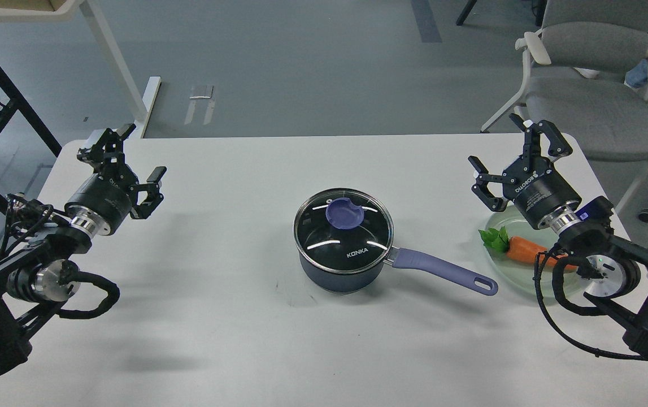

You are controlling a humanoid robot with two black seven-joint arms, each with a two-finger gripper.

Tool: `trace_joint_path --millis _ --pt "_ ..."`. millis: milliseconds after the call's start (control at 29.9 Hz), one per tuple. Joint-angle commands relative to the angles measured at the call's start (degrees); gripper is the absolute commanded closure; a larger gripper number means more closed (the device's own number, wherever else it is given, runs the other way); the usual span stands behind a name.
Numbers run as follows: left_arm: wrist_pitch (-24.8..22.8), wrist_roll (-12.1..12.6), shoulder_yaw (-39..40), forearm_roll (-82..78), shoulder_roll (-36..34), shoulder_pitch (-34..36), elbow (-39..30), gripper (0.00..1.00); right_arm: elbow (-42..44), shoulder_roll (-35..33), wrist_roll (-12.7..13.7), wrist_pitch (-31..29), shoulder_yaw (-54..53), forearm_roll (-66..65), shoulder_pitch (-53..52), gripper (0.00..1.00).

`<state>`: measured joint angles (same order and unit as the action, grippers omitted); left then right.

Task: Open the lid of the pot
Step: 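Move the right gripper over toward the purple saucepan handle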

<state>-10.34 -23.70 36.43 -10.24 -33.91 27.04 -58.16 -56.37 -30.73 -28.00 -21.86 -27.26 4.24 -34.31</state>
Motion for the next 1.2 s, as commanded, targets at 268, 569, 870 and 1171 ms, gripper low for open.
trace_joint_path --millis 268,569,870,1171 --pt "-0.3 -0.12 0.14 0.22 -0.02 -0.49 -0.19 0.01 -9.88 -8.45 0.0 -0.11 0.54 -1.25 0.47 0.0" --pt "-4.78 -1.17 0.22 0.13 -0.02 -0.41 -0.11 0.01 -29.13 -25.86 0.0 1.64 -0.17 -16.16 -3.03 0.0" --pt "-4.69 -4.3 -0.83 -0.48 -0.99 0.12 -0.02 0.01 -30.21 -28.42 0.0 4.02 0.71 -45.86 -16.66 0.0" --pt "-4.78 -4.3 -0.83 -2.07 -1.25 0.3 -0.11 0.01 -29.5 -22.63 0.0 3.67 21.16 -76.46 -34.92 0.0"
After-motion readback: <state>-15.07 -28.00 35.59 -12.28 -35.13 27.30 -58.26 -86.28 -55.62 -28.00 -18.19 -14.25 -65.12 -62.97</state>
